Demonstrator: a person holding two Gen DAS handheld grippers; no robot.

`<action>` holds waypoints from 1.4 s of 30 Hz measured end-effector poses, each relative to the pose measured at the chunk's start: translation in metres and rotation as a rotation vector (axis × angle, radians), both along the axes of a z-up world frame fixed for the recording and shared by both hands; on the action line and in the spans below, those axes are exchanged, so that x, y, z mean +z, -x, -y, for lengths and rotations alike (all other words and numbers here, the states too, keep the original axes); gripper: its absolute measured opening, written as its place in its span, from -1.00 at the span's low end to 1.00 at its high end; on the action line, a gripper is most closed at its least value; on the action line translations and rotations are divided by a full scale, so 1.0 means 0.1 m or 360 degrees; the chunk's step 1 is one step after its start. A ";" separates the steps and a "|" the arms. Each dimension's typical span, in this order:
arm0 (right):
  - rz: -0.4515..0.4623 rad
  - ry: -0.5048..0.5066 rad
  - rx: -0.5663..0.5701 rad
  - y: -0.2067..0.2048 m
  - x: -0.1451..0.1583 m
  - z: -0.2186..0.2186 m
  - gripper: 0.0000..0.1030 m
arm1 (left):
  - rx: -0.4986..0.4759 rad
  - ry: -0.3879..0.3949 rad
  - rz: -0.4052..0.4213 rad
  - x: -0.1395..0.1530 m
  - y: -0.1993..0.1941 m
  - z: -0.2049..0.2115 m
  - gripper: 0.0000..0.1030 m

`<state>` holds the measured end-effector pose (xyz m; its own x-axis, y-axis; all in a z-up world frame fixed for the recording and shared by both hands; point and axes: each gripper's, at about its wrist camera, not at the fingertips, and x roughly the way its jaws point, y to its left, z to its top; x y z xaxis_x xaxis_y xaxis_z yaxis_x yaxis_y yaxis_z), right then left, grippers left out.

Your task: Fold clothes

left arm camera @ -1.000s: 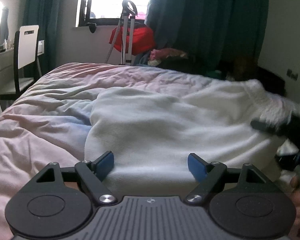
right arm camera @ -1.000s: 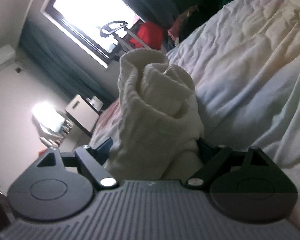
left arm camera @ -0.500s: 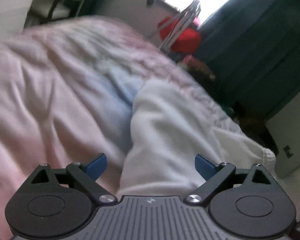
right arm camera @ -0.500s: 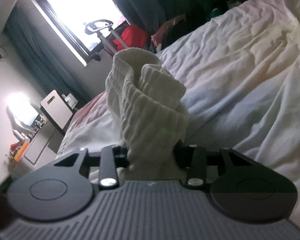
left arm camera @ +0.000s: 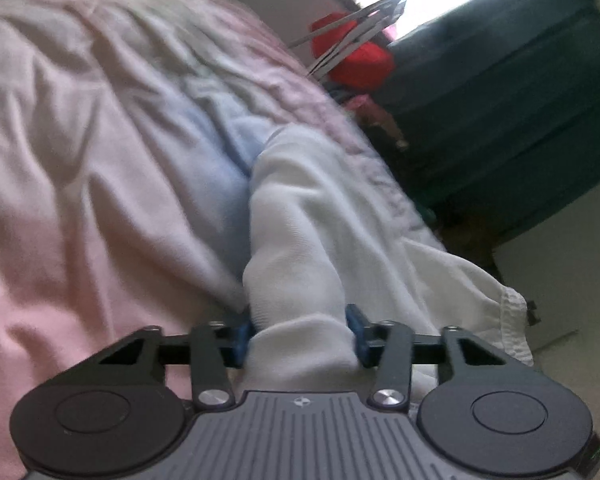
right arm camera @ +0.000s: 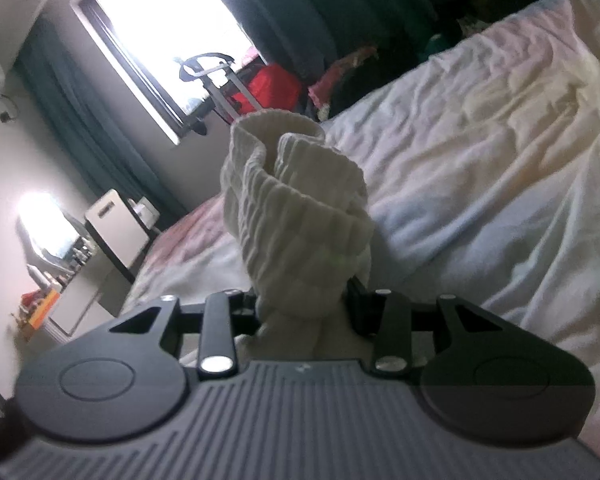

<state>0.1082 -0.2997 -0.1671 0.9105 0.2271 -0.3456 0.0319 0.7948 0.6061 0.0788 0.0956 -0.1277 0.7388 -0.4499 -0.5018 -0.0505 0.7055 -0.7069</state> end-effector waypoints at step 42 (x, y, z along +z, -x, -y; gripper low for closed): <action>0.0188 -0.0182 -0.0787 -0.68 0.03 3.00 -0.32 | -0.0884 -0.0317 0.0376 0.17 -2.70 3.85 -0.31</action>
<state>0.1767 -0.5993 -0.1646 0.9498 -0.2098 -0.2323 0.3129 0.6304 0.7104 0.3493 -0.2898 -0.1103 0.5228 -0.7128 -0.4675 0.5022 0.7007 -0.5067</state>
